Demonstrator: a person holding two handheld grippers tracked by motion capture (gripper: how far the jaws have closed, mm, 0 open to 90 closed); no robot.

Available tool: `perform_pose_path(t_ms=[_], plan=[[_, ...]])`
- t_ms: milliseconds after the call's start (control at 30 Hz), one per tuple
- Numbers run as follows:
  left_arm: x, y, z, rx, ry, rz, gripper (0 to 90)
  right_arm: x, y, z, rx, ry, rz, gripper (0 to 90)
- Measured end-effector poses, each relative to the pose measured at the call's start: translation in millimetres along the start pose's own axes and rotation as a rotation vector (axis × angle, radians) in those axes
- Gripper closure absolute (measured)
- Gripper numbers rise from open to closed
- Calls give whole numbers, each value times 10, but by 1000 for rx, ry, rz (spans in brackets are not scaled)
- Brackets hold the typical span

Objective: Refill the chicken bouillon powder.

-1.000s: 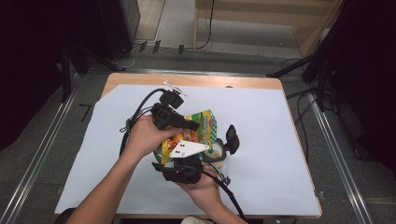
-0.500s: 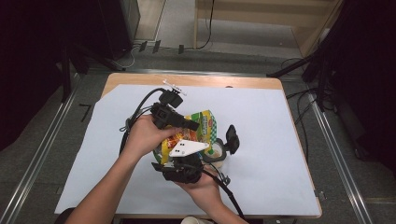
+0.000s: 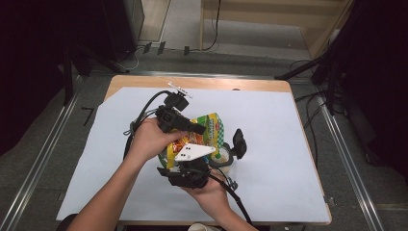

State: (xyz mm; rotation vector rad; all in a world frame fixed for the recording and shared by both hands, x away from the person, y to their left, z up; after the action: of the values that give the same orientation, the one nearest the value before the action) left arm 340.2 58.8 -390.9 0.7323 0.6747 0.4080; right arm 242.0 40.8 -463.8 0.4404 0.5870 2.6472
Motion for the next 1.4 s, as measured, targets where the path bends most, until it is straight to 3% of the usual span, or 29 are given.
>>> perform_pose_path(t_ms=[900,1400], plan=[[22,-68,11,6,14,-23,799,-47,15,-37,9,-2,5,628],[7,-30,-13,-7,9,-5,799,-17,6,-28,12,7,10,629]])
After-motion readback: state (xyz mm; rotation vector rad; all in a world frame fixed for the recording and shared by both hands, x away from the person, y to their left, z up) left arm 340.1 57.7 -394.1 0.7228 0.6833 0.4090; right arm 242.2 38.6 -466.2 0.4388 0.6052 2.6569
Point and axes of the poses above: each handheld gripper's, and its own axes: y roughly backward along the jaws, z roughly out of its top, x roughly to its left, the point moved 6 cm from there along -y, roughly forward along the jaws
